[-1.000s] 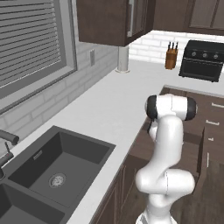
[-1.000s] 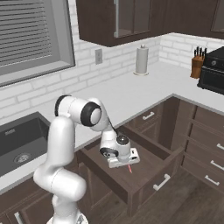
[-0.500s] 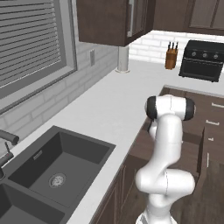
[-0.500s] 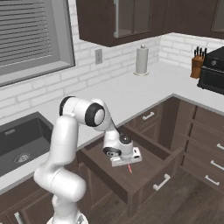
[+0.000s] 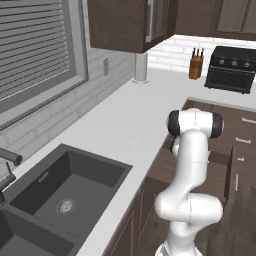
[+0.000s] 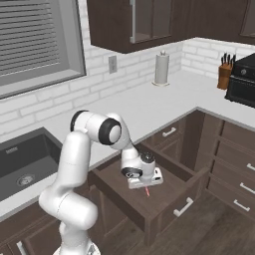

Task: Take a straw from the drawer in front and place it inside the glass cup on the dining counter.

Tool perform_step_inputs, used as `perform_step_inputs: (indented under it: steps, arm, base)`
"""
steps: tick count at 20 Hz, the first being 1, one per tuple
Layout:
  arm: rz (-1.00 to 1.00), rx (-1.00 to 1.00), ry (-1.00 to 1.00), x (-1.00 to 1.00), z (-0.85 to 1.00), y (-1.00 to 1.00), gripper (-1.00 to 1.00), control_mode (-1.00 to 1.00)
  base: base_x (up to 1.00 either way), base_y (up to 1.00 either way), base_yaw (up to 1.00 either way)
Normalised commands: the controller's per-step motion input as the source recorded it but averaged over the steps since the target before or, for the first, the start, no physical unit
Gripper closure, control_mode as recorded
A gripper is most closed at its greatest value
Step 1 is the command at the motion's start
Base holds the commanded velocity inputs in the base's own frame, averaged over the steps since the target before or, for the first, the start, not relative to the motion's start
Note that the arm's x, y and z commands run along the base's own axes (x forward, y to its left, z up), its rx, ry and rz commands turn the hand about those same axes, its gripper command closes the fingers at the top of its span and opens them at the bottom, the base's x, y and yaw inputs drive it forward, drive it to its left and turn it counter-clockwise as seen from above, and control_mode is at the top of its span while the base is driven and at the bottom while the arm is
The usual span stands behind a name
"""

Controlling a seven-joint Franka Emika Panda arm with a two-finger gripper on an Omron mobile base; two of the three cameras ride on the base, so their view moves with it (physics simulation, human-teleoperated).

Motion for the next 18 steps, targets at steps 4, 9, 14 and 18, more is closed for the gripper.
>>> perform_step_inputs:
  steps: [4, 9, 14, 18]
  arm:
    - [0.00, -0.01, 0.06, 0.12, -0.52, 0.00, -1.00, -1.00]
    - [0.00, -0.05, 0.03, 0.07, -0.62, 0.05, 1.00, -1.00]
    - [0.00, -0.03, 0.00, 0.00, -0.56, 0.00, 1.00, -1.00]
    - [0.00, 0.00, 0.00, 0.00, -0.31, -0.03, 1.00, -1.00]
  base:
    - [0.00, 0.00, 0.00]
    - [0.00, 0.00, 0.00]
    - [0.00, 0.00, 0.00]
    - [0.00, 0.00, 0.00]
